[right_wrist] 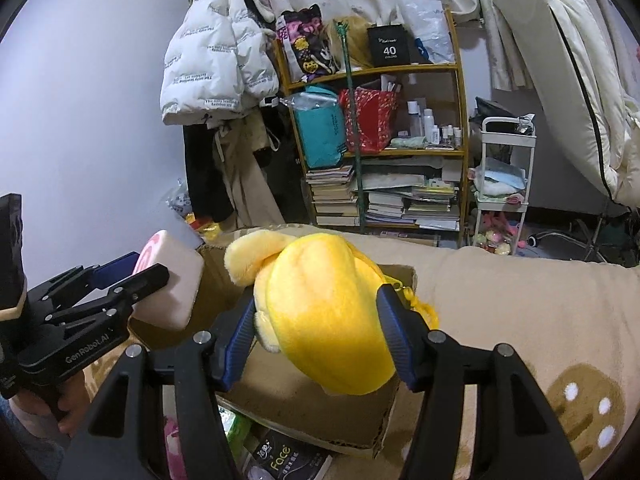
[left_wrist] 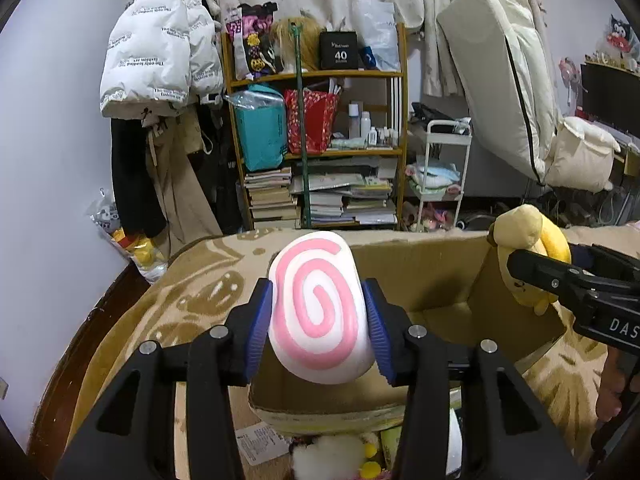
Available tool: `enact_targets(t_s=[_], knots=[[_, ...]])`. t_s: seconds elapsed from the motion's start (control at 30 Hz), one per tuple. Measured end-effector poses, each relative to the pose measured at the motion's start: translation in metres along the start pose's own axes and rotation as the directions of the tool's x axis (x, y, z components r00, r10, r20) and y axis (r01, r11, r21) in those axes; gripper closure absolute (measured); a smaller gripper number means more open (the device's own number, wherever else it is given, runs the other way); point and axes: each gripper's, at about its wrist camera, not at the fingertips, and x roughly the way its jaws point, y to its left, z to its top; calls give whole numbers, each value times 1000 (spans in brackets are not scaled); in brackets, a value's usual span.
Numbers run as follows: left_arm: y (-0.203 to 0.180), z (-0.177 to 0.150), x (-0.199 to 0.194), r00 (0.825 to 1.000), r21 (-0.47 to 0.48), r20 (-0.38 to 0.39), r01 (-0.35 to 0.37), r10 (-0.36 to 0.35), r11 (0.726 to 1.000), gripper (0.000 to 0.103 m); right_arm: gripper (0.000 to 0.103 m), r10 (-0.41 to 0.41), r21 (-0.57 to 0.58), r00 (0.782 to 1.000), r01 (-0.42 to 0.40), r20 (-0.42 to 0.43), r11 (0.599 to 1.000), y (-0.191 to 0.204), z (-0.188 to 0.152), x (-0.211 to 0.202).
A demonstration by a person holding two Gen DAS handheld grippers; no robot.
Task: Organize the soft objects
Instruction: 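Carry both toys over the box and open both tools to drop them, then move both tools back down toward the remaining toys beside the box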
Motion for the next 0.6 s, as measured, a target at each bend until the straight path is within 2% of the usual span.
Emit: enact_targets(t_s=[0.03, 0.1, 0.3, 0.43, 0.5, 0.6], knots=[[-1, -1, 1, 1000, 1, -7, 1, -1, 1000, 56, 40, 1, -4, 1000, -1, -4, 1000, 0, -1, 0], [-2, -3, 0, 1000, 0, 0, -8, 8, 1000, 47, 39, 2, -13, 1000, -2, -17, 1000, 3, -2, 2], [-4, -3, -6, 999, 10, -1, -36, 36, 999, 35, 32, 2, -24, 999, -3, -53, 1000, 7, -7, 4], [1, -4, -11, 999, -1, -24, -41, 41, 999, 32, 19, -5, -15, 999, 5, -37, 1000, 8, -7, -3], [4, -4, -16, 999, -7, -25, -47, 47, 999, 24, 17, -8, -8, 1000, 8, -26, 1000, 8, -8, -9], [6, -7, -24, 998, -12, -29, -58, 58, 998, 21, 8, -24, 3, 1000, 24, -20, 1000, 8, -10, -17]])
